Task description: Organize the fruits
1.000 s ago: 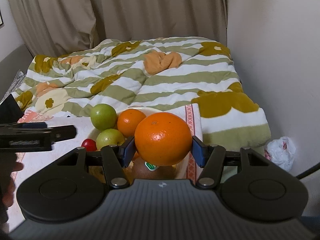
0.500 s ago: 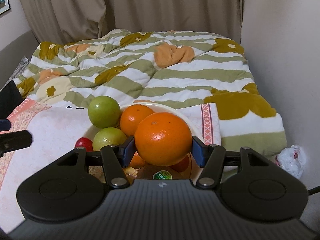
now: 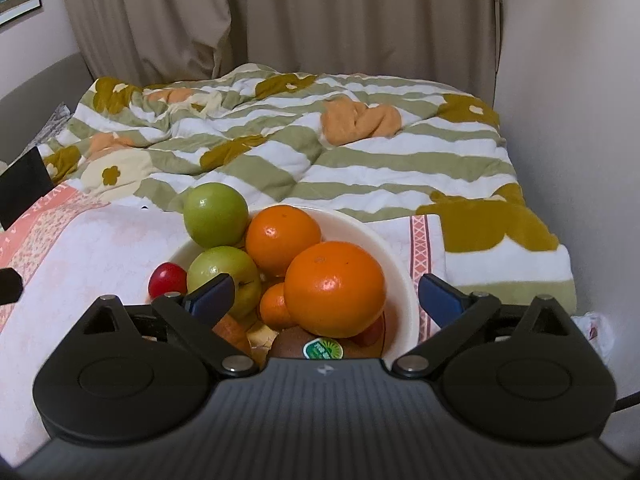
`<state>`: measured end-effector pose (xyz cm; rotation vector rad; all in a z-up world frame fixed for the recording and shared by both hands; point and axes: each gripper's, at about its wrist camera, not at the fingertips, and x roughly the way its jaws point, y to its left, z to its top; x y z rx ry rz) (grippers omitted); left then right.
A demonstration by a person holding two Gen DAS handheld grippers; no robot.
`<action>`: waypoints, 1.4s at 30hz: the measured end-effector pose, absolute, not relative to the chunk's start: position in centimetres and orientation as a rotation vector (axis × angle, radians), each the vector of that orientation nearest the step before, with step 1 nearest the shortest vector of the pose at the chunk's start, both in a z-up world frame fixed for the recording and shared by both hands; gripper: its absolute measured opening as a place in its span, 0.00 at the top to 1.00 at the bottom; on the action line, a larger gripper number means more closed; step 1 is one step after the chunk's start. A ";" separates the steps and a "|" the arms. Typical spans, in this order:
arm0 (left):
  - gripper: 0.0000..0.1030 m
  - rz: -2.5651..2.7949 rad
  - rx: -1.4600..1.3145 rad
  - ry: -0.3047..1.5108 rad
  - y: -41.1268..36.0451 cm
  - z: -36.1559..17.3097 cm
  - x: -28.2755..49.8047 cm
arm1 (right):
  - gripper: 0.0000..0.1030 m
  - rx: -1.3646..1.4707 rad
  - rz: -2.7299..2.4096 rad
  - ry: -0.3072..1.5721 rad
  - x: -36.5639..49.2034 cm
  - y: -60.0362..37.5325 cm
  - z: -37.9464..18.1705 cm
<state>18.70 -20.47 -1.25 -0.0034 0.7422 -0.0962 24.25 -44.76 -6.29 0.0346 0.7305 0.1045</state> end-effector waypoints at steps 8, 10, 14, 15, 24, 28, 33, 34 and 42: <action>0.00 -0.059 -0.009 0.702 -19.3 1.2 15.4 | 0.00 0.032 0.115 0.712 21.7 -44.1 -4.1; 0.00 -0.047 -0.012 0.680 -18.7 2.0 14.5 | 0.00 0.019 0.113 0.701 20.9 -43.5 -3.1; 0.00 -0.047 -0.016 0.646 -17.1 3.7 12.8 | 0.00 -0.020 0.107 0.667 18.6 -41.5 -0.6; 0.00 -0.049 -0.015 0.638 -16.6 4.2 12.3 | 0.00 -0.026 0.103 0.661 18.0 -41.0 0.0; 0.00 -0.084 0.033 0.617 -11.3 7.0 8.2 | 0.00 -0.020 0.038 0.648 10.7 -35.0 5.8; 0.00 -0.094 0.060 0.629 -9.0 6.9 7.3 | 0.00 -0.008 0.016 0.661 7.4 -32.1 6.8; 0.00 -0.109 0.089 0.667 -7.1 6.1 6.3 | 0.00 0.039 -0.031 0.723 5.1 -29.9 6.2; 0.00 -0.109 0.092 0.675 -6.8 5.8 6.0 | 0.00 0.050 -0.041 0.739 4.7 -29.7 5.9; 0.00 -0.106 0.088 0.704 -5.7 4.0 4.8 | 0.00 0.070 -0.096 0.826 3.4 -28.3 3.4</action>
